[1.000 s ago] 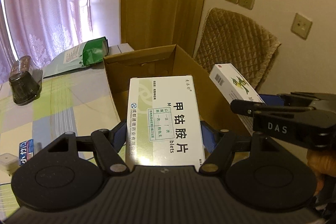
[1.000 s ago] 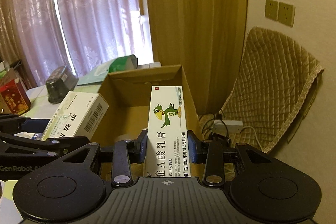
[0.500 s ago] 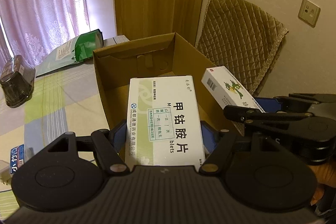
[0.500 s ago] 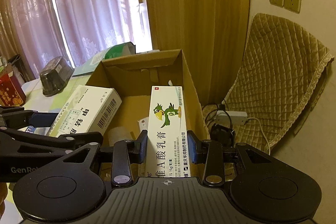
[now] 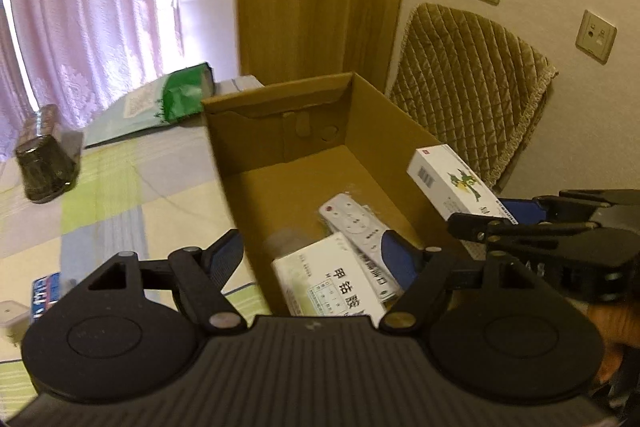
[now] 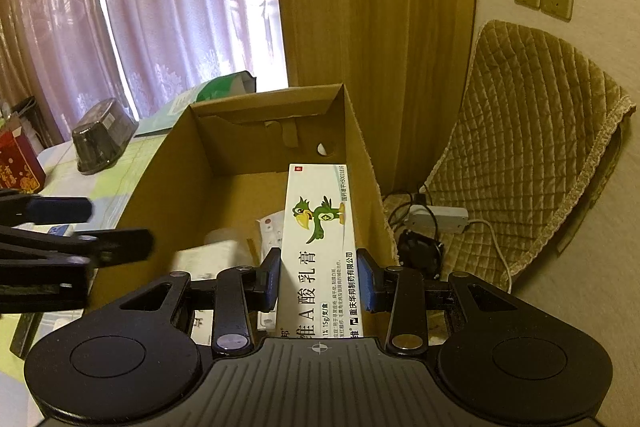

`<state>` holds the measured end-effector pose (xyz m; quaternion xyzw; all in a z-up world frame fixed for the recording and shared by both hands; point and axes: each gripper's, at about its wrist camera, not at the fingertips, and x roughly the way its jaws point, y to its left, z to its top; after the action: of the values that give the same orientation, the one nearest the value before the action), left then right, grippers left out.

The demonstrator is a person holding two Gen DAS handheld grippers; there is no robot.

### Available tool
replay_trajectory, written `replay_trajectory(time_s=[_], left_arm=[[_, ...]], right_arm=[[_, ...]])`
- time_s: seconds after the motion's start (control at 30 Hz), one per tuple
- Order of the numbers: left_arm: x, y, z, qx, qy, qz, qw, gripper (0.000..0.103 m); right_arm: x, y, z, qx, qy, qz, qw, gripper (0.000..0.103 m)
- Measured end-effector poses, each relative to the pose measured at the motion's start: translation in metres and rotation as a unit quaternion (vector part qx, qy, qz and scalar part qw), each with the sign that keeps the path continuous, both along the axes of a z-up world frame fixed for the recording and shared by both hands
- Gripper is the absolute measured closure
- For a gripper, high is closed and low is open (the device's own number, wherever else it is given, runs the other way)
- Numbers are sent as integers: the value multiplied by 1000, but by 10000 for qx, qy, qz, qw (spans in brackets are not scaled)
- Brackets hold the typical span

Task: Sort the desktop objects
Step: 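Open both tools to drop the two medicine boxes into the cardboard box, then move both tools back over the remotes on the table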

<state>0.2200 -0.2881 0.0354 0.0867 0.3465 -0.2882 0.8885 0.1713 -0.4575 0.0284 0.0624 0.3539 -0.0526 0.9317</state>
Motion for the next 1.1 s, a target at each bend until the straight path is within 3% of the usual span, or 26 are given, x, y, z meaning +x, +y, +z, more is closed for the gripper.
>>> replay_trajectory(time_s=[0.6, 1.1], left_arm=[[-20, 53, -2, -149, 113, 341, 9992, 31], [-43, 100, -12, -163, 298, 702, 9970, 31]], right_arm=[[16, 32, -3, 106, 11, 476, 9988, 65], [-28, 19, 9, 116, -244, -143, 9995, 65]])
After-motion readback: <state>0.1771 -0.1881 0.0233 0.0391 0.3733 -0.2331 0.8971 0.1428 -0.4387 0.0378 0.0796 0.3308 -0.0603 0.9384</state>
